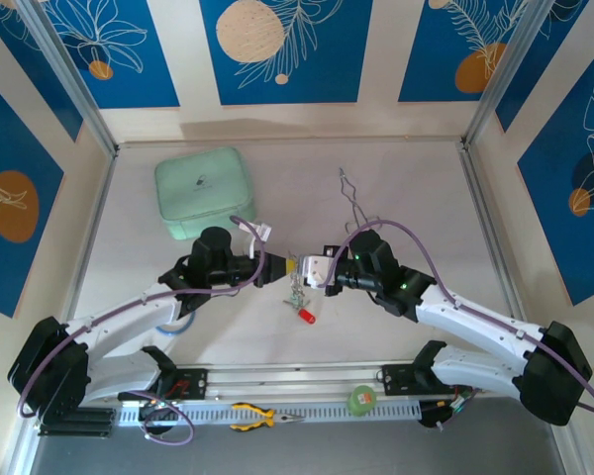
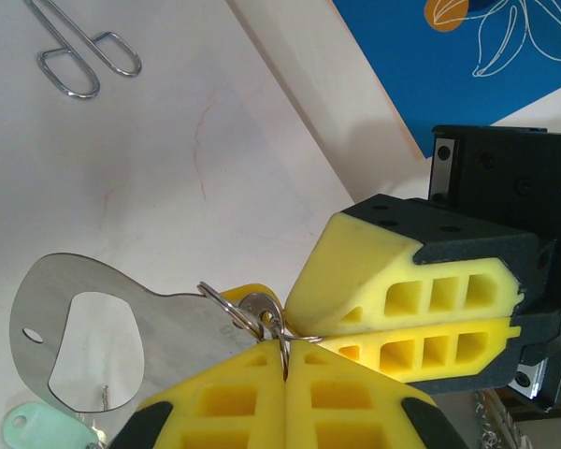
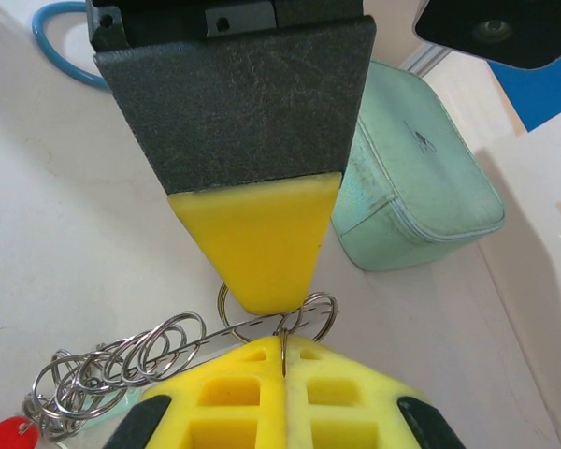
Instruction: Put the keys on the keyring
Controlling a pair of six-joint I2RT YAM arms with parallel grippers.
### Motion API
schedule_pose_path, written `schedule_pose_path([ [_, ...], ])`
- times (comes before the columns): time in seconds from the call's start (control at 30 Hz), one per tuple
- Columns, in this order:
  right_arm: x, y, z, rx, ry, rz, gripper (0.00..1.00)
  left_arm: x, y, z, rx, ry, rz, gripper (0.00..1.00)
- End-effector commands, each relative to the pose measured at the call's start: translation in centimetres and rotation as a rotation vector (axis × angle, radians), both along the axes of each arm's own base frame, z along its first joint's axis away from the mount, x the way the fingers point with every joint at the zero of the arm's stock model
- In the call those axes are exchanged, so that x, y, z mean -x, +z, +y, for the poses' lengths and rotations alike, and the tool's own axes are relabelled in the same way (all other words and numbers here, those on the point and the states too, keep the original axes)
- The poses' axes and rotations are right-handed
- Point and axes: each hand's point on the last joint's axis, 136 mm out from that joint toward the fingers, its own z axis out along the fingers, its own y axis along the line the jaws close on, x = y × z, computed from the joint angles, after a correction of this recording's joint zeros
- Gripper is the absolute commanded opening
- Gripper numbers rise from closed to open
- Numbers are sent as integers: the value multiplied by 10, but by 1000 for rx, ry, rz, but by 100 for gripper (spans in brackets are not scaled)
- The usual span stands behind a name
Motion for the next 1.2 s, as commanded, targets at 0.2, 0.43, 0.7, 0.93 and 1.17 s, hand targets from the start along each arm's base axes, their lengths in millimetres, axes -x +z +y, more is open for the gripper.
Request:
schedule_pose_path([
  [0.2,12,-5,7,5,72,41,0,-3,19,-3,64,-18,-43,0],
  [0.43,16,-6,9,3,94,72,0,-4,22,-4,77,-18,-46,0],
  [0.7,8,-18,3,34,46,116,0,-4,26,-4,92,-18,-46,0],
  [0.93,8,-20,2,3,28,202,0,-11,30,2,177,12,-6,0],
  [1.17,10,-18,4,-19,46,231,0,-11,33,2,198,0,1,0],
])
